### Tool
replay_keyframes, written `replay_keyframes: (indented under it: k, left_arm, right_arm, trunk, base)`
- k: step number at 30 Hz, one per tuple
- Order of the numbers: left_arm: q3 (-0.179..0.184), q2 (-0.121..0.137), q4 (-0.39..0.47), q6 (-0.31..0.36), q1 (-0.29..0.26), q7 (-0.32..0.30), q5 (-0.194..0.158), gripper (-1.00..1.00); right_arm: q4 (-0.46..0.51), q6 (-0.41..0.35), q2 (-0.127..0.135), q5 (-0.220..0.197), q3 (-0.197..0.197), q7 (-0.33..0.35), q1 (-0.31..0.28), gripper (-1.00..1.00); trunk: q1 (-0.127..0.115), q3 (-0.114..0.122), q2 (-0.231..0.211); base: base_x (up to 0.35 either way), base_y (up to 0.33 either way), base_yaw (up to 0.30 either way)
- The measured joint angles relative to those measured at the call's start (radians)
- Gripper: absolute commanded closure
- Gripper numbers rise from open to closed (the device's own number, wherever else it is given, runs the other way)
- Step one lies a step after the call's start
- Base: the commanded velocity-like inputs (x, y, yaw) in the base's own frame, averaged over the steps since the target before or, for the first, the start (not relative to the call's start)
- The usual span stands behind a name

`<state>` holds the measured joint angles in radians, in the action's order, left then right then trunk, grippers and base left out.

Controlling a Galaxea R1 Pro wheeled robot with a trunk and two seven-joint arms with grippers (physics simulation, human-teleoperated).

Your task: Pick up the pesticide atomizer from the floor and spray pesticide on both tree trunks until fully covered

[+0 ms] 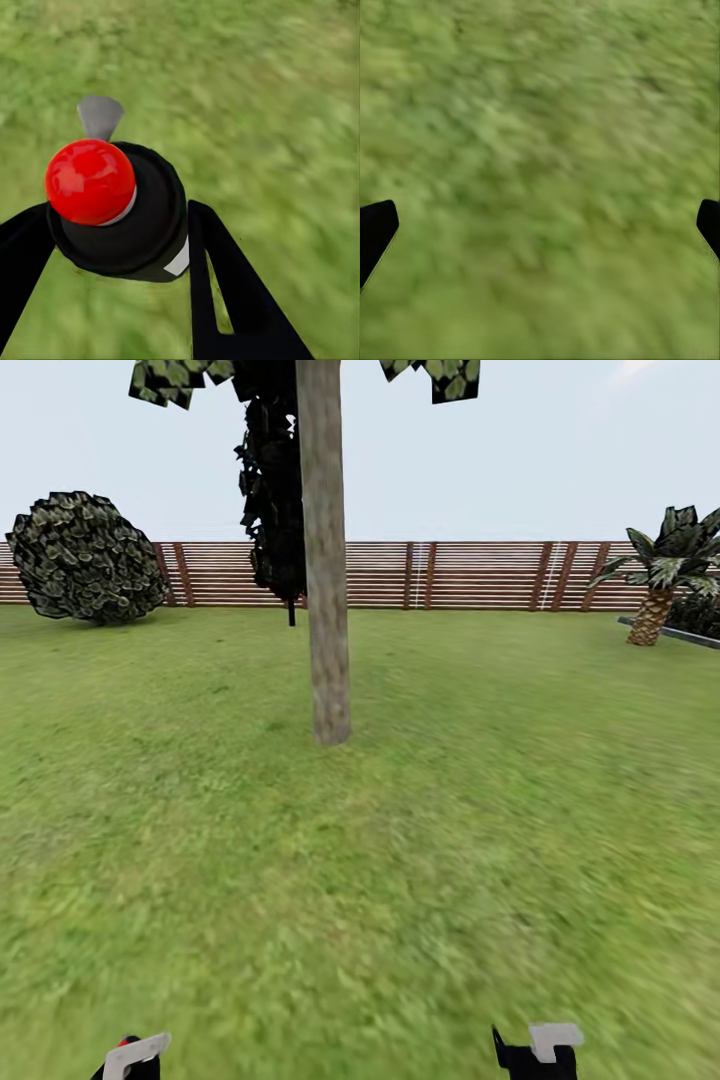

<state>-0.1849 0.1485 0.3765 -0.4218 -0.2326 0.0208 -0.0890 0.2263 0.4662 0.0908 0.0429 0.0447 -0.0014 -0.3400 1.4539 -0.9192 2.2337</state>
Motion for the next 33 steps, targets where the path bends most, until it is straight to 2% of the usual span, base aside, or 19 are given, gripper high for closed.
replay_keyframes:
  k: [17, 25, 33]
  left_arm:
    - [0.000, 0.000, 0.000, -0.001, 0.000, 0.000, 0.000, 1.00]
    - [0.000, 0.000, 0.000, 0.000, 0.000, 0.000, 0.000, 1.00]
    - [0.000, 0.000, 0.000, 0.000, 0.000, 0.000, 0.000, 1.00]
  right_arm:
    - [0.000, 0.000, 0.000, 0.000, 0.000, 0.000, 0.000, -1.00]
    - [0.000, 0.000, 0.000, 0.000, 0.000, 0.000, 0.000, -1.00]
    - [0.000, 0.000, 0.000, -0.001, 0.000, 0.000, 0.000, -1.00]
  trunk:
    - [0.000, 0.000, 0.000]
    - [0.000, 0.000, 0.000]
    - [0.000, 0.000, 0.000]
  base:
    - [0.339, 0.000, 0.002]
    - [0.339, 0.000, 0.169]
    - [0.339, 0.000, 0.021]
